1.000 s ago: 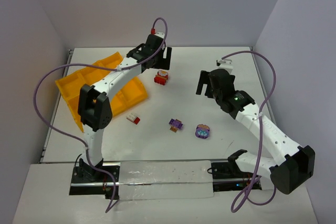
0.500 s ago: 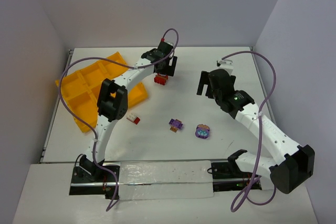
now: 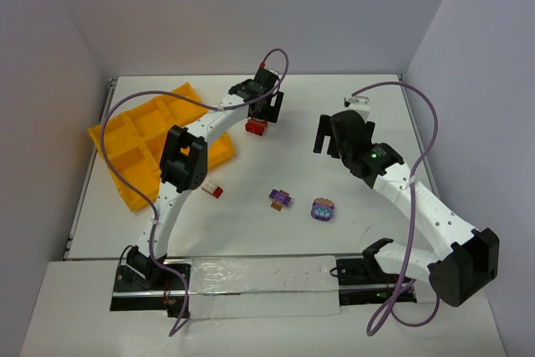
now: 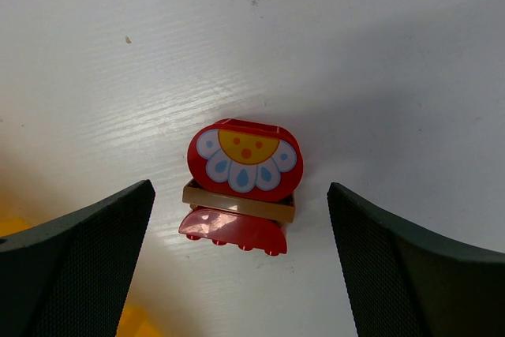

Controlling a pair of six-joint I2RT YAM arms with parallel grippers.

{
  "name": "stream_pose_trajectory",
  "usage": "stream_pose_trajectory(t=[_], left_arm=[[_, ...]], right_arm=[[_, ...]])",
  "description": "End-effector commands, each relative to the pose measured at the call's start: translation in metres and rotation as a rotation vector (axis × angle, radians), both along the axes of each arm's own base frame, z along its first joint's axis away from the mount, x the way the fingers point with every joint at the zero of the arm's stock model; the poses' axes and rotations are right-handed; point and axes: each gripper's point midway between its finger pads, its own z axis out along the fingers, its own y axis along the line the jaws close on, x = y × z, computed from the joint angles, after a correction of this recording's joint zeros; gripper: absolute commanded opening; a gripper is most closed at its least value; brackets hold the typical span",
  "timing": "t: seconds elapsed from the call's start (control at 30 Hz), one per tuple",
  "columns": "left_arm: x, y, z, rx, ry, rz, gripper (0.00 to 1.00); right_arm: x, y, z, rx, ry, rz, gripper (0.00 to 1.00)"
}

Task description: Sort the legos into containers by color

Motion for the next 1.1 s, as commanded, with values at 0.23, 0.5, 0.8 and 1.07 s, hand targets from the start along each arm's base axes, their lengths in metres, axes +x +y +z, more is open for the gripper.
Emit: stream_pose_trajectory(t=[0.23, 0.5, 0.8, 1.07], left_arm=[[0.001, -0.015, -0.007, -0.037, 0.017, -0.075, 0.99], [-0.002, -0.010, -0.014, -0.035, 0.027, -0.037, 0.99], [0.001, 0.010, -0.019, 0.031, -0.010, 0.037, 0.99], [-0.005, 0.012, -0.024, 0.036, -0.004, 0.029, 0.99]], right_arm=[[0.004, 0.004, 0.019, 0.030, -0.037, -0.010, 1.00], [0.004, 0.003, 0.022, 0.029, -0.040, -0.009, 1.00], [0.004, 0.005, 0.020, 0.035, -0.031, -0.003, 1.00], [0.008, 0.011, 0.020, 0.039, -0.024, 0.011, 1.00]])
